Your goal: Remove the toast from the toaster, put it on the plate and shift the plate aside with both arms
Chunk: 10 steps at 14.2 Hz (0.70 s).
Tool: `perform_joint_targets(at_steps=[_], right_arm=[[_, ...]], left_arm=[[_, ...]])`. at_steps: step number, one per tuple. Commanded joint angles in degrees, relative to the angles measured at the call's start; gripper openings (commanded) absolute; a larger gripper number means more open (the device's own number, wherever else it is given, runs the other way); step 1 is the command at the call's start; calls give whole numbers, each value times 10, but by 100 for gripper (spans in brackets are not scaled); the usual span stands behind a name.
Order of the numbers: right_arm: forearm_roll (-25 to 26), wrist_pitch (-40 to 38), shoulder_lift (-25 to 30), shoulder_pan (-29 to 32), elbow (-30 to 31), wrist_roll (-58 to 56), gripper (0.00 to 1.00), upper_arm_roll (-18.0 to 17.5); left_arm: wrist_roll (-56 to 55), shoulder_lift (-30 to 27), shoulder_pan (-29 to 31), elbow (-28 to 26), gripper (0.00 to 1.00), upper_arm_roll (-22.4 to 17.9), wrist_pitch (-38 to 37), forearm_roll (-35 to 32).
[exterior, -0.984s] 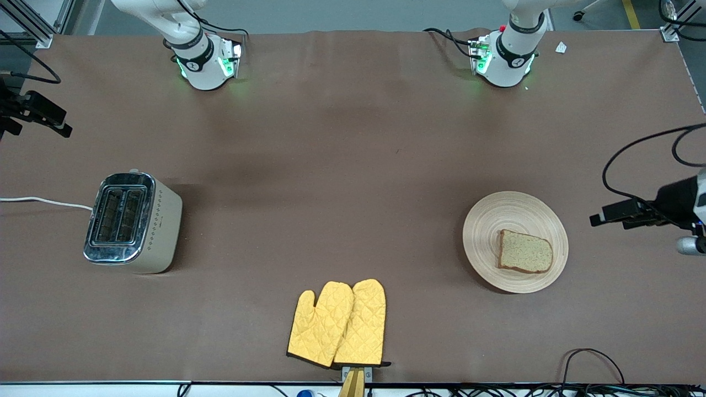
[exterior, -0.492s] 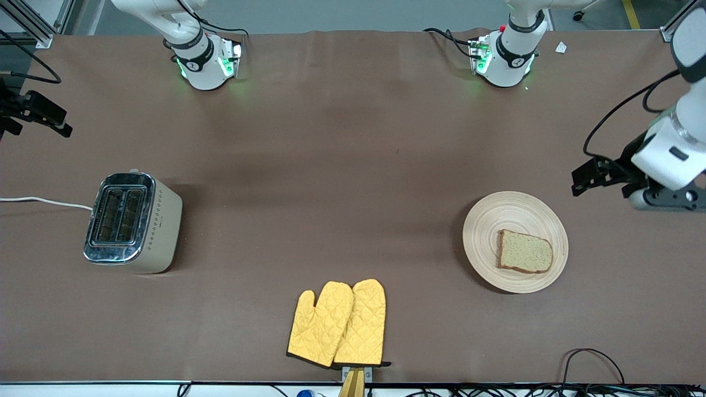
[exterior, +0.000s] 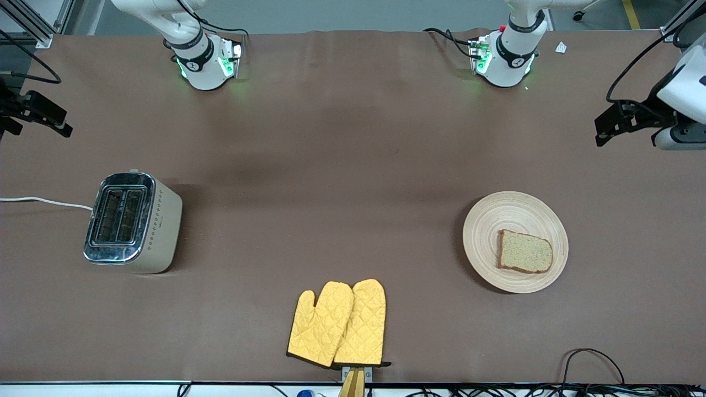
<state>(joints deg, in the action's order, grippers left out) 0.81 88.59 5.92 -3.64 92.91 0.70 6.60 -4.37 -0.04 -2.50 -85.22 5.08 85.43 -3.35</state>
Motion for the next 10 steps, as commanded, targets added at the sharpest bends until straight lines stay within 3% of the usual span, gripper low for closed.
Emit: perform_joint_targets(at_steps=[1,4,10], right_arm=[[5,-8,0,3,-4,6,100,-5],[6,-8,0,2,-6,5,100,-5],[6,-9,0,3,-7,-1,100,-5]], left_arm=[[-2,-36,14,-42,100,-1,-5,25],[-3,-66,14,-85,100,0,18,38],[7,-43,13,-38,100,0,13,34]])
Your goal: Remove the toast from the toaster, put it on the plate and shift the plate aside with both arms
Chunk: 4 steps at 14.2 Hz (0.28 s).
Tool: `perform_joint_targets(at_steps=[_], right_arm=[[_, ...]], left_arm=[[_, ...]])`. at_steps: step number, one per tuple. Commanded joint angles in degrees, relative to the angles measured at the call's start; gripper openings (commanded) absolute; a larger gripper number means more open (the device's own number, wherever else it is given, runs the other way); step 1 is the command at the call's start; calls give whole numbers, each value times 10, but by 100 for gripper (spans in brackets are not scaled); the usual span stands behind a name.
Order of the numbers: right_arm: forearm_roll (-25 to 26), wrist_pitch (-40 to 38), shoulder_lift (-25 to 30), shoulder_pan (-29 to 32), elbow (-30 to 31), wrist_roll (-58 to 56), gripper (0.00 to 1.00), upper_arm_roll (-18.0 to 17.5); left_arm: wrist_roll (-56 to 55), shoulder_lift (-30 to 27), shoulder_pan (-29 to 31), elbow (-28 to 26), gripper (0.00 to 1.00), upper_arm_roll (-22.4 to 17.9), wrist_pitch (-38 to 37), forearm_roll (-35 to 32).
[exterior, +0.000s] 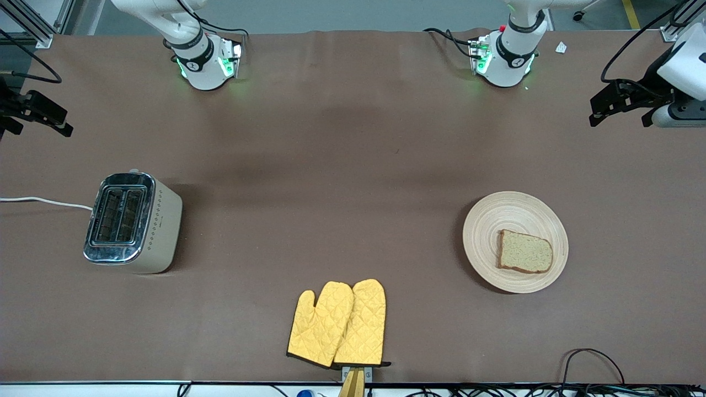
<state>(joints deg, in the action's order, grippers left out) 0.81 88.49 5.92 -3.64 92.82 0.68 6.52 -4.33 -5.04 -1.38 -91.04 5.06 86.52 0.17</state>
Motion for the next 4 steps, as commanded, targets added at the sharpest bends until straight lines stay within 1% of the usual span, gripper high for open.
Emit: perform_joint_targets(at_steps=[1,4], right_arm=[[6,-8,0,6,-6,-1,100,-5],[2,-6,-2,4,-8,-1,100,-5]], left_arm=[[6,9,2,24,100,0,0,-1],[-1,17,-1,24,100,0,0,-1]])
